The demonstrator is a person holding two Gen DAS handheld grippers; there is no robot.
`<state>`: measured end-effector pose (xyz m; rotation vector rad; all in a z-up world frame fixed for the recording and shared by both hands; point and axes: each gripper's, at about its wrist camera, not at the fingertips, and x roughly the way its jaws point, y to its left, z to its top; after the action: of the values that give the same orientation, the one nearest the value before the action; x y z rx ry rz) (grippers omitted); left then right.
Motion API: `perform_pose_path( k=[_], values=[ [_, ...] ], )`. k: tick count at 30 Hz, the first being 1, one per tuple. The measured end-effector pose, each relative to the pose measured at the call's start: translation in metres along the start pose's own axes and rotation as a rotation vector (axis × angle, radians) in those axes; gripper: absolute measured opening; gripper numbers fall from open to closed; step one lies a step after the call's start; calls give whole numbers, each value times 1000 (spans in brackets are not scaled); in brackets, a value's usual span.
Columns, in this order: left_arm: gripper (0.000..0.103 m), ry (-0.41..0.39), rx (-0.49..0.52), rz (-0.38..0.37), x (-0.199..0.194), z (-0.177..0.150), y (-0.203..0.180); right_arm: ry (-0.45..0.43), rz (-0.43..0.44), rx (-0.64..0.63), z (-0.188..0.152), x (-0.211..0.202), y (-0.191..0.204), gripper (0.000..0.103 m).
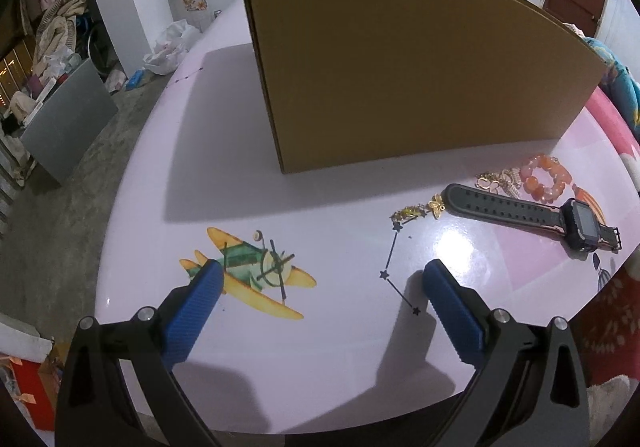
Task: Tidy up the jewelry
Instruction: 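Reach the right tool to the black smartwatch and close on its face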
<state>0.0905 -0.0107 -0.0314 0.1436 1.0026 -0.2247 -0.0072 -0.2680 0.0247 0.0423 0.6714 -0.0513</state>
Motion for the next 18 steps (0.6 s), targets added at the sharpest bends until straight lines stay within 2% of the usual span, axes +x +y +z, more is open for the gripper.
perform_pose_path(
  k=[8, 13, 18],
  values=[
    [98, 10, 2, -6, 2, 2, -1, 158, 175, 70, -26, 27, 11, 94],
    [99, 5, 12, -16, 5, 4, 0, 187, 208, -49, -30, 42, 35, 92],
    [99, 1, 18, -21, 7, 6, 2, 252, 226, -153, -30, 68, 48, 81]
  ],
)
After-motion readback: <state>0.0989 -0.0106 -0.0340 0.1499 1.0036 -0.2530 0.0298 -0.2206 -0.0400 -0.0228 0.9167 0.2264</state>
